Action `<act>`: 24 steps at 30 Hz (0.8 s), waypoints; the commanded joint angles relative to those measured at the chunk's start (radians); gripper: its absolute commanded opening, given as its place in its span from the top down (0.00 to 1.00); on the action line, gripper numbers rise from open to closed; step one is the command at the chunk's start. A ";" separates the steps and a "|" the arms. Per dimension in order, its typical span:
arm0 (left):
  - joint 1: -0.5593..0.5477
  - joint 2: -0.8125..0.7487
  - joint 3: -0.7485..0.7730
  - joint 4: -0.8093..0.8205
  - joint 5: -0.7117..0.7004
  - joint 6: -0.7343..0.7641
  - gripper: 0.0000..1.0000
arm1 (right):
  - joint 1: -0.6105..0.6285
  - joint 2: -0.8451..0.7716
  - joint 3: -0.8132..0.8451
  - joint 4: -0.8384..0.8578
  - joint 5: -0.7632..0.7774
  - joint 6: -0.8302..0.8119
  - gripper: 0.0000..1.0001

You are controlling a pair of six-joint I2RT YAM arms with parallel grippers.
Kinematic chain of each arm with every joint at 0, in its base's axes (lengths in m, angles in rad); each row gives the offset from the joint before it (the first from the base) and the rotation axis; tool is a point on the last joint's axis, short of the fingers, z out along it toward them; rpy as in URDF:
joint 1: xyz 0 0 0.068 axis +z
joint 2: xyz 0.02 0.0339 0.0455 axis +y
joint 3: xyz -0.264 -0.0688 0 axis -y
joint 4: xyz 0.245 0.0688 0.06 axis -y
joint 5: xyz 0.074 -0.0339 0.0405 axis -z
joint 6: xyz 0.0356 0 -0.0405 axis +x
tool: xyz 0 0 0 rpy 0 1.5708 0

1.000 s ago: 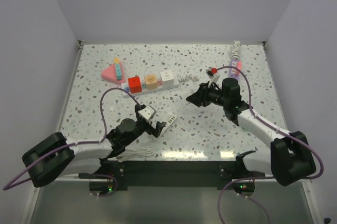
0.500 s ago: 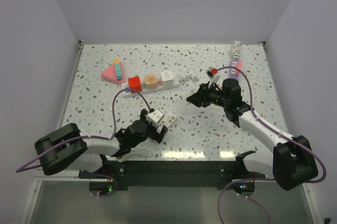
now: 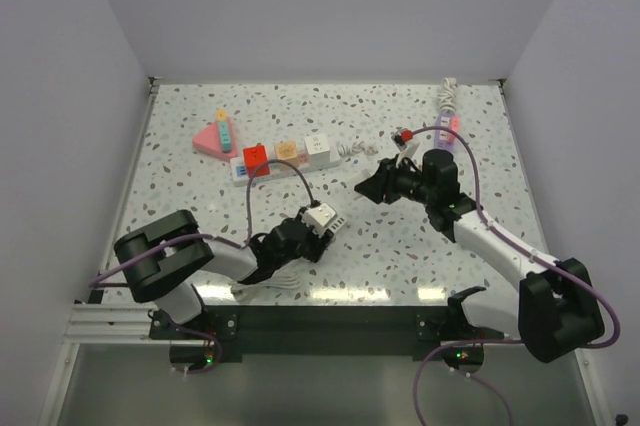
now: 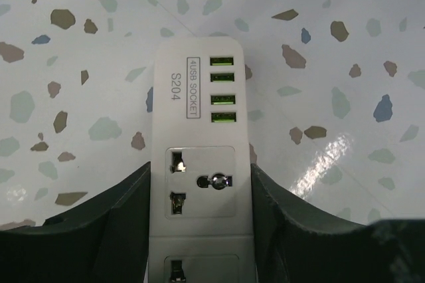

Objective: Insert the plug

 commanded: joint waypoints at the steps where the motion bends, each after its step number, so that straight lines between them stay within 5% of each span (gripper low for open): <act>1: -0.005 0.079 0.072 0.056 0.052 0.015 0.71 | 0.004 -0.043 0.024 0.035 0.037 -0.029 1.00; 2: -0.005 0.119 0.089 0.073 0.052 0.022 0.93 | 0.003 -0.046 0.024 0.032 0.044 -0.033 1.00; 3: -0.005 0.139 0.128 0.078 0.050 0.035 1.00 | 0.003 -0.052 0.024 0.023 0.054 -0.040 1.00; 12: 0.028 0.296 0.345 0.109 0.206 0.212 1.00 | 0.003 -0.072 0.040 -0.111 0.247 -0.098 1.00; 15: 0.060 0.290 0.334 0.129 0.271 0.242 0.70 | 0.004 -0.077 0.036 -0.139 0.276 -0.101 1.00; 17: 0.076 0.259 0.316 0.135 0.286 0.253 0.26 | 0.006 -0.072 0.027 -0.148 0.279 -0.095 1.00; 18: 0.091 0.244 0.293 0.135 0.288 0.261 0.18 | 0.017 -0.068 0.027 -0.154 0.284 -0.095 1.00; 24: 0.117 0.064 0.163 0.129 0.354 0.298 0.00 | 0.099 -0.011 0.047 -0.186 0.331 -0.118 1.00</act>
